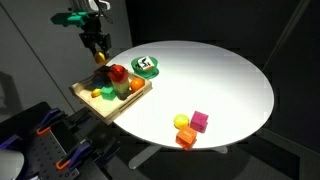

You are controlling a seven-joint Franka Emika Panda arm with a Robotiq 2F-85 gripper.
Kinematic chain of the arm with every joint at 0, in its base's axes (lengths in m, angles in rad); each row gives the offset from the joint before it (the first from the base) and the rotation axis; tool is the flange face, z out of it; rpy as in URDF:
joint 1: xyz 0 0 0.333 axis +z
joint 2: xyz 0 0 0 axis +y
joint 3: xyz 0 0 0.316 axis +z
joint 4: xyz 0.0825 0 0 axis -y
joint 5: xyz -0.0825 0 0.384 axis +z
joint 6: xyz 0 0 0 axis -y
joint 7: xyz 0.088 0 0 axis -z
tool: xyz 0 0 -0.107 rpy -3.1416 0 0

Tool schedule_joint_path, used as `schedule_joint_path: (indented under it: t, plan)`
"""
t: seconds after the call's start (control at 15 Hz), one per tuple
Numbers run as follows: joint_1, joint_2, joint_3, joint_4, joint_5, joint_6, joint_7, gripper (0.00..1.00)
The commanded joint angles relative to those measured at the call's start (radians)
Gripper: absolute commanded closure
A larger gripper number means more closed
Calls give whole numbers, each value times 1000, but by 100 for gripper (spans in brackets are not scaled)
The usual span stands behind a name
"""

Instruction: Pick up the yellow fruit closer to the center of the table and put it in the crate

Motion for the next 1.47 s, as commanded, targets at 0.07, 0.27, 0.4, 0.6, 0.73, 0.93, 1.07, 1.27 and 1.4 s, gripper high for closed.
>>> schedule_joint_path:
  t: [0.07,0.27,0.4,0.6,0.73,0.93,1.07,1.27,1.4]
  plan:
    - [4,19,1,-35,8,107,-10,59]
    - [5,35,2,-50,18,156,-20,59]
    - [4,46,2,-57,19,176,-22,59]
    - [5,55,2,-63,13,192,-20,9]
    - [5,59,2,-62,10,191,-20,0]
    - [6,61,2,-61,9,186,-20,0]
    - [7,53,3,-56,12,165,-18,0]
    - [6,27,2,-50,23,123,-18,0]
    - [5,3,2,-48,25,99,-20,0]
